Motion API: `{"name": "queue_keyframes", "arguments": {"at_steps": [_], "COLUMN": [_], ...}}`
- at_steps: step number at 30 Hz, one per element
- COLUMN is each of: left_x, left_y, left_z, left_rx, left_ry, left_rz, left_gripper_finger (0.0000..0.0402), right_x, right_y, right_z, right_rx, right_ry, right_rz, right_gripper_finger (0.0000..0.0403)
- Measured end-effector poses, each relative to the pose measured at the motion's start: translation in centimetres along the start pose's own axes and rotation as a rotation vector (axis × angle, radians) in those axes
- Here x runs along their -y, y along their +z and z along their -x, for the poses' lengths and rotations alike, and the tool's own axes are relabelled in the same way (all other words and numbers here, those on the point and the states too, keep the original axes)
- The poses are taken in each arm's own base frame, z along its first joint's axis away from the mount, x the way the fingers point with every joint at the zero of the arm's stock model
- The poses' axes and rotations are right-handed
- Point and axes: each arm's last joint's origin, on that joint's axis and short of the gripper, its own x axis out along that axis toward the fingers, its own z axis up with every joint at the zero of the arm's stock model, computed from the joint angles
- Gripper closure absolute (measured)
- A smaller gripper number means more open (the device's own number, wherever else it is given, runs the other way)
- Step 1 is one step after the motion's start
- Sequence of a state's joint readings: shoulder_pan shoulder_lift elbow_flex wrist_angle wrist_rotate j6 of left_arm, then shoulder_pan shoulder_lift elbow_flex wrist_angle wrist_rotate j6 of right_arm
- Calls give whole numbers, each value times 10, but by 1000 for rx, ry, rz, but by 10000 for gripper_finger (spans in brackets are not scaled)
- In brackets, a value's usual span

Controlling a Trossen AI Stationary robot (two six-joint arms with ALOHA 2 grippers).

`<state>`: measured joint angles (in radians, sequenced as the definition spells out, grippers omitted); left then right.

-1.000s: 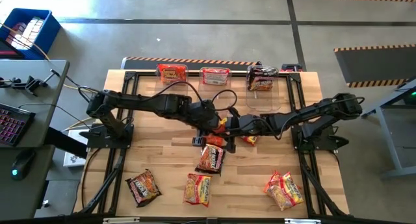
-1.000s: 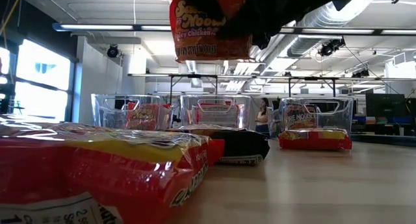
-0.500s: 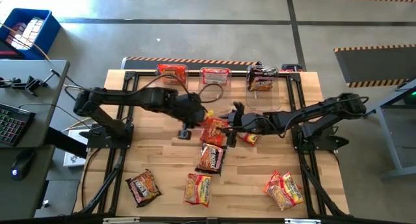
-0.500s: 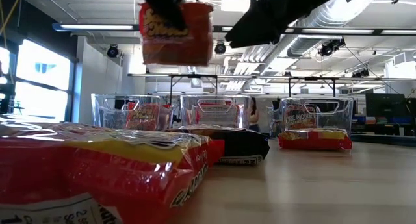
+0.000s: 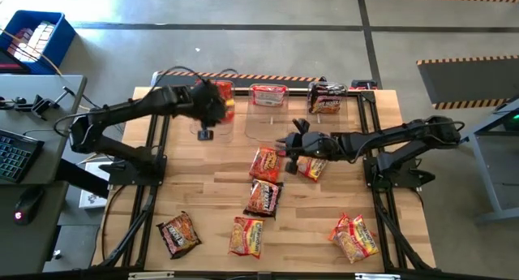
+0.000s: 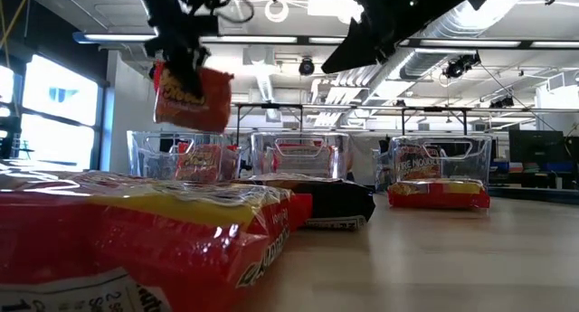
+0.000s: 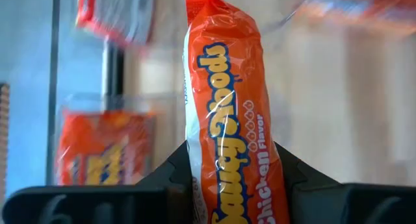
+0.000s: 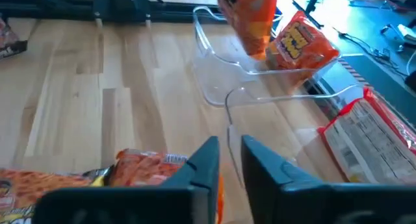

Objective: Sort Maruchan noodles
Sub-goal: Put the orange noodle pack into the left transparent bin

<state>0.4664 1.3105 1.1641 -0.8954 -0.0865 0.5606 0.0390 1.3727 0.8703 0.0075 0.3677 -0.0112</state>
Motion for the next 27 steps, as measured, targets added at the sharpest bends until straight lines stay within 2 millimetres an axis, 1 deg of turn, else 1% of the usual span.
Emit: {"name": "queue_keyframes", "arguments": {"at_steps": [3,5,9,12,18,23,27], "left_x": [-22,-36,-59,-71,-86,-98,-102], "left_y": [-13,-21,-30,-36,-53,-66,-69], "left_z": [-13,-22,-40,-55,-88,-105,-113], "left_rx": [-38,-33,19,24,-47,-46,-37], "left_ry": [31,32,8,-7,-52,-70,-58], "left_rz": [-6,-2,4,10,33,79,76], "left_gripper_finger": [316,316,316,316,316,316,315], "right_x": [9,14,17,17,17,17,17], "right_y": [0,0,0,-1,-2,-2,-2], "right_z": [-3,-5,-6,-6,-6,-6,-6], "right_rx": [-3,-6,-8,-9,-18,-21,-22], "right_ry": [-16,-24,-17,-15,-14,-15,-15], "right_rz": [-8,-16,-16,-15,-12,-11,-11], "right_gripper_finger": [388,398,400,398,398,398,398]}}
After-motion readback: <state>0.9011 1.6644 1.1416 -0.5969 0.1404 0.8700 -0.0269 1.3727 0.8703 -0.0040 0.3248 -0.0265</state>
